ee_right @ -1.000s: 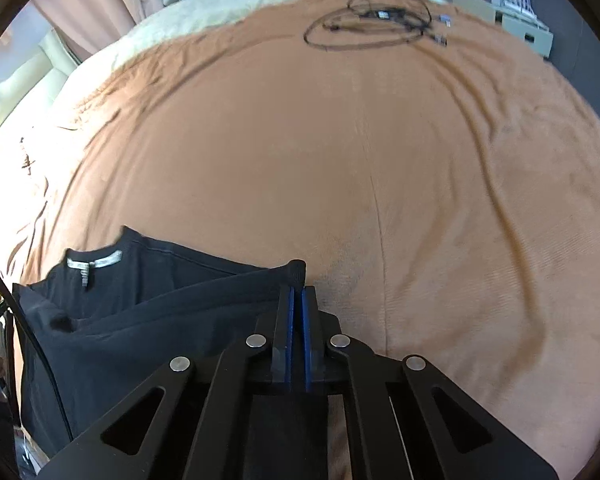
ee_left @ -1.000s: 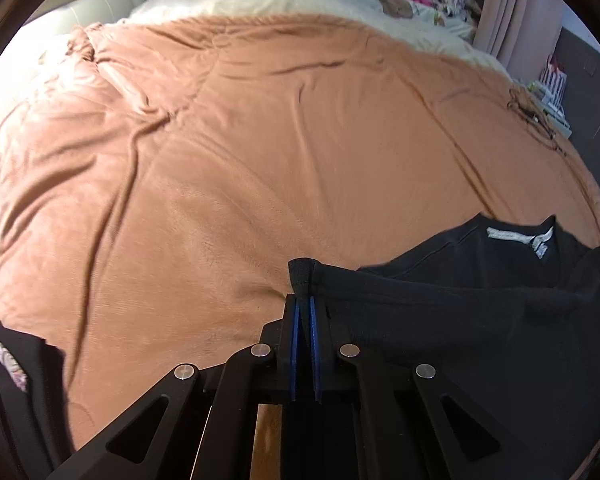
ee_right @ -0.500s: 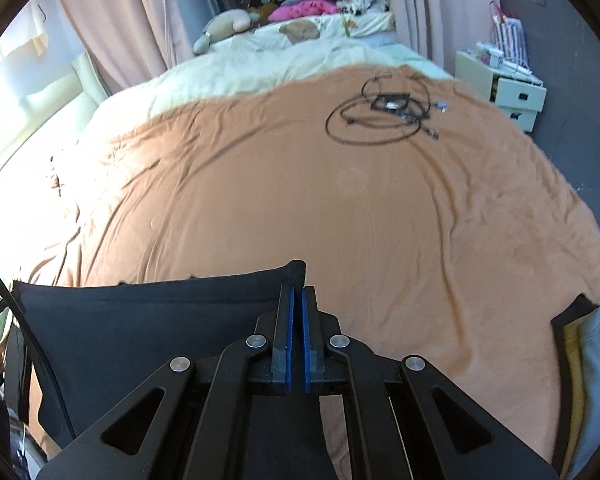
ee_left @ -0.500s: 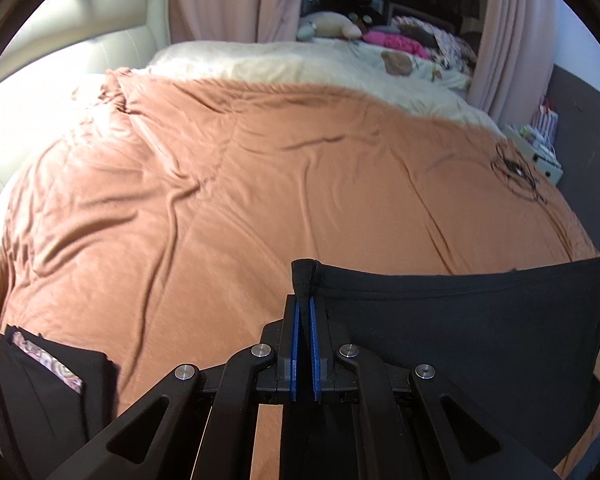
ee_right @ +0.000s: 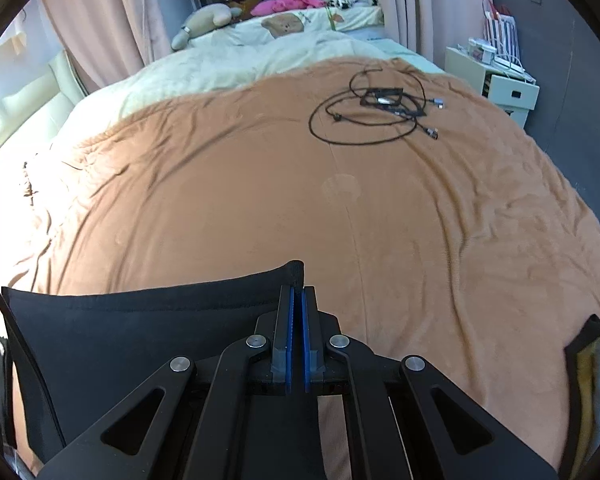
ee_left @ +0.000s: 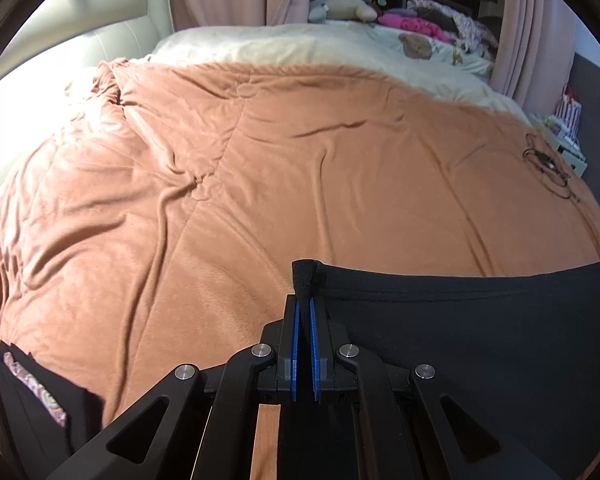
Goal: Fold small clothes
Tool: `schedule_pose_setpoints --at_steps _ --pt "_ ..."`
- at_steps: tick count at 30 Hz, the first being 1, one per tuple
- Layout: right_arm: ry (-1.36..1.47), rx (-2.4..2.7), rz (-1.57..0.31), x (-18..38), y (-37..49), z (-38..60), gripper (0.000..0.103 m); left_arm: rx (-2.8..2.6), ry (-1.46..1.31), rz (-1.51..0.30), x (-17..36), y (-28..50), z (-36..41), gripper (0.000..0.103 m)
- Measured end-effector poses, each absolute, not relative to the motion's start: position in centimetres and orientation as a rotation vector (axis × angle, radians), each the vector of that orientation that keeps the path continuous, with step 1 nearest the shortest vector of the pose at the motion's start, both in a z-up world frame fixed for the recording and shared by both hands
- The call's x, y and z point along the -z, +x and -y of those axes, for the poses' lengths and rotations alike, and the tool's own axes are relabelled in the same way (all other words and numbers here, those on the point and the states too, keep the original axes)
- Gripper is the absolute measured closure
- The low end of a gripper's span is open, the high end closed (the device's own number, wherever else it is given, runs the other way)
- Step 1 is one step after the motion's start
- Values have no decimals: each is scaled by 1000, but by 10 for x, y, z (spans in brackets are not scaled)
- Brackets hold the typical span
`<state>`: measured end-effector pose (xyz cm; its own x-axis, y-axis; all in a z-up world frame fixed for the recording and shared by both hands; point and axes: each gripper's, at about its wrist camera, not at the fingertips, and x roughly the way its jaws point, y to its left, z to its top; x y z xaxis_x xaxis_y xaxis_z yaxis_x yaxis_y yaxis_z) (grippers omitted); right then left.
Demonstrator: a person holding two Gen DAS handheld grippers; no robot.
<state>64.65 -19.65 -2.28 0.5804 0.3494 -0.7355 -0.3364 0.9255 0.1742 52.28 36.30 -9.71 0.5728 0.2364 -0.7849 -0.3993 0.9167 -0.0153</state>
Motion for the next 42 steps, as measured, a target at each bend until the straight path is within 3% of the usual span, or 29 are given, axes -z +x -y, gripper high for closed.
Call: schedule_pose_setpoints --at_steps 10,23,25,26,27,29,30,42 --pt "-137 -253 -968 77 682 161 101 -436 -120 -1062 161 554 -363 93" --pt "-75 -391 -993 55 636 154 100 -333 -218 -1009 135 515 -323 90" --pt "-68 -418 -994 54 624 145 78 -305 -228 -1007 134 513 -311 90" --pt "-68 -431 -988 53 621 143 47 -286 -242 -1007 134 512 -303 88" --pt "-67 -444 -977 53 616 141 31 -275 -251 -1009 136 514 -302 79" --pt "-68 -473 -956 55 603 132 31 -263 -266 -1002 139 515 -290 63" --pt "-66 -486 -965 58 599 136 32 -262 -264 -998 140 516 -286 61" --pt "-181 -489 -1058 109 611 78 41 -224 -228 -1084 184 570 -241 60"
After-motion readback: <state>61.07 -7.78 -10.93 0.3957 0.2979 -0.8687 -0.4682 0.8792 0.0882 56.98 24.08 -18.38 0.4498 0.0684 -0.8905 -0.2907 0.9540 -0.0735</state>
